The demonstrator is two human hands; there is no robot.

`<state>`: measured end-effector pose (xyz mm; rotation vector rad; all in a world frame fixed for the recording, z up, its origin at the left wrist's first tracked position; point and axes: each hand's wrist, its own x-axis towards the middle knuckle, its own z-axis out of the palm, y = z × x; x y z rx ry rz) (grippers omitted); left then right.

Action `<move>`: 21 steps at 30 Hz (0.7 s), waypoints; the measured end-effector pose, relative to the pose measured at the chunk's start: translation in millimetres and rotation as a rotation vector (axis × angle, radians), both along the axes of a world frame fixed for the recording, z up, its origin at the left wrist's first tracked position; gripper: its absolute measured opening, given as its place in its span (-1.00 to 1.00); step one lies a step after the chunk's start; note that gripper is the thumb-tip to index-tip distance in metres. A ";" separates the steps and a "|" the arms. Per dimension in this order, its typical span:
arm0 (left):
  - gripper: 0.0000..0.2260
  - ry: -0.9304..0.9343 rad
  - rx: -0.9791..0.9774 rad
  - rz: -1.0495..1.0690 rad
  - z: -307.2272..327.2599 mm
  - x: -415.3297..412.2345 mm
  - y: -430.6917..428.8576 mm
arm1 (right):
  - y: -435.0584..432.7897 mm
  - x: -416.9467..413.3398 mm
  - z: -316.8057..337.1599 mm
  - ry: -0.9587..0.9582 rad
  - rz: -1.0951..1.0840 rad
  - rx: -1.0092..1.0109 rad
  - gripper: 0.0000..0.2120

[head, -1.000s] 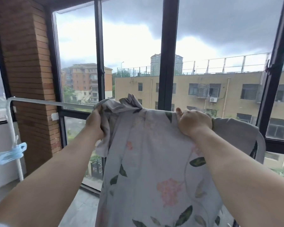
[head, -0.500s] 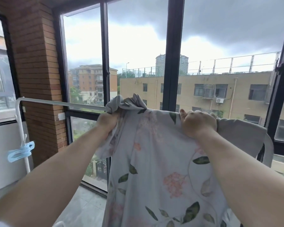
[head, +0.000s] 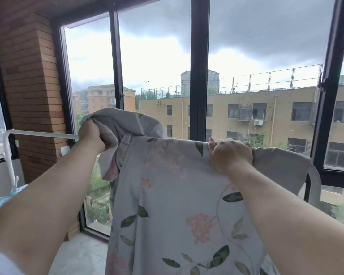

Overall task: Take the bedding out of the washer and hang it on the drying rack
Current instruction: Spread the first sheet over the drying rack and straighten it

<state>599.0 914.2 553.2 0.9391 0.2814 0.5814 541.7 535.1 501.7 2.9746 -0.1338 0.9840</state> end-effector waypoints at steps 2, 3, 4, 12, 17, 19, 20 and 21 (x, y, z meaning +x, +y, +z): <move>-0.75 -0.031 0.005 -0.037 -5.9 -5.9 -0.1 | -2.4 0.5 -0.2 -0.008 -0.015 -0.012 -0.38; -0.72 -0.046 0.010 -0.089 -11.1 -7.9 0.3 | -1.7 1.0 -0.5 -0.009 -0.017 -0.021 -0.38; -0.69 -0.036 0.044 -0.145 -17.9 -9.2 -2.5 | -0.3 1.4 -0.6 -0.011 -0.017 -0.030 -0.37; -0.36 0.280 0.373 -0.375 -78.3 -16.2 -20.8 | -1.6 6.2 -1.7 -0.030 -0.032 -0.038 -0.37; -0.44 0.282 0.557 -0.462 -107.2 -18.4 -26.4 | 3.1 7.0 -2.2 -0.049 -0.029 -0.024 -0.37; -0.50 0.254 0.514 -0.523 -104.3 -19.5 -26.0 | 2.0 6.4 -1.8 -0.056 -0.035 -0.023 -0.38; -0.54 0.227 0.483 -0.535 -102.0 -20.1 -26.3 | 1.4 5.9 -1.6 -0.059 -0.037 -0.021 -0.39; -0.60 0.196 0.445 -0.546 -99.1 -21.2 -26.2 | 1.0 6.2 -1.7 -0.061 -0.040 -0.021 -0.40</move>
